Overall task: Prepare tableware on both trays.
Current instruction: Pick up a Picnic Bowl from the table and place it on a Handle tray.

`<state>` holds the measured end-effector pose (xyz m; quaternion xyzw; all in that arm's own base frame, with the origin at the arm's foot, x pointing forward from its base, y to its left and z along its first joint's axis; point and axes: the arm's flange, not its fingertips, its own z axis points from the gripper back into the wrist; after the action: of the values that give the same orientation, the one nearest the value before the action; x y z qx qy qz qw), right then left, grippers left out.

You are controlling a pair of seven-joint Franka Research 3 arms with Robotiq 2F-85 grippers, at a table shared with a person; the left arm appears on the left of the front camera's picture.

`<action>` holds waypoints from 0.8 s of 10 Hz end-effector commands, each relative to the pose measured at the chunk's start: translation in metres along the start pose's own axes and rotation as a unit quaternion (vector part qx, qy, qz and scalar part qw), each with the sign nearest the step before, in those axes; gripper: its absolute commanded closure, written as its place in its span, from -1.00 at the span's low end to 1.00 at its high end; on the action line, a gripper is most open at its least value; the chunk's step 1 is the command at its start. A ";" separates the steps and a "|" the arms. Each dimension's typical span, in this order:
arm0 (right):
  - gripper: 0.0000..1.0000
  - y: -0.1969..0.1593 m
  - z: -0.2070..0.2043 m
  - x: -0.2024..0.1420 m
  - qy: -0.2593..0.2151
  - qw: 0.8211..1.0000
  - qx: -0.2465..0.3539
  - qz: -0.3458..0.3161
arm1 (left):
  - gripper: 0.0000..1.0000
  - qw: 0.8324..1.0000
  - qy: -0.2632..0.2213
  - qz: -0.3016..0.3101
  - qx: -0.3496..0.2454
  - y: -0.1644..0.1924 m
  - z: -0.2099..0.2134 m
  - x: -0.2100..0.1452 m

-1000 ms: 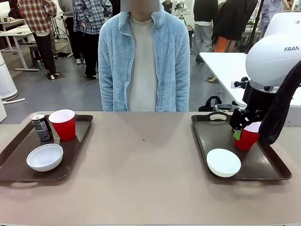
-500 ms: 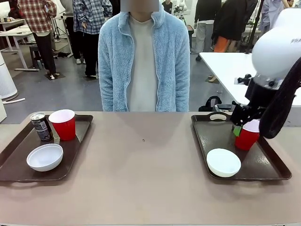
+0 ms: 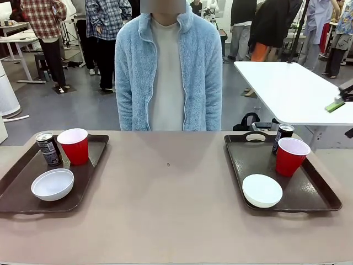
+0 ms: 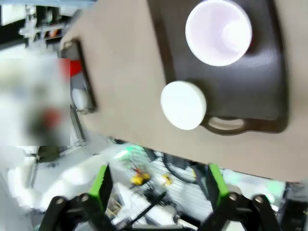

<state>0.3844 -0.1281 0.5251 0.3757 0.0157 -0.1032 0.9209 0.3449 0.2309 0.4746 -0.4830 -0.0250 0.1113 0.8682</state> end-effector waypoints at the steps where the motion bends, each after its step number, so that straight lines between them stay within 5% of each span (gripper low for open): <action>1: -1.00 -0.027 0.011 0.018 0.021 0.993 0.112 -0.014 | -1.00 1.000 0.001 -0.001 0.005 0.000 0.002 -0.002; 3: -1.00 -0.067 0.010 0.012 0.038 0.984 0.173 0.017 | -1.00 1.000 0.001 -0.001 0.005 0.000 0.002 -0.002; 8: -1.00 -0.124 -0.013 0.009 0.038 0.979 0.194 0.051 | -1.00 1.000 0.001 -0.001 0.005 0.000 0.002 -0.002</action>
<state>0.3682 -0.2007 0.4345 0.5399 0.0106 -0.0509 0.8401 0.3450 0.2308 0.4747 -0.4829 -0.0249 0.1111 0.8682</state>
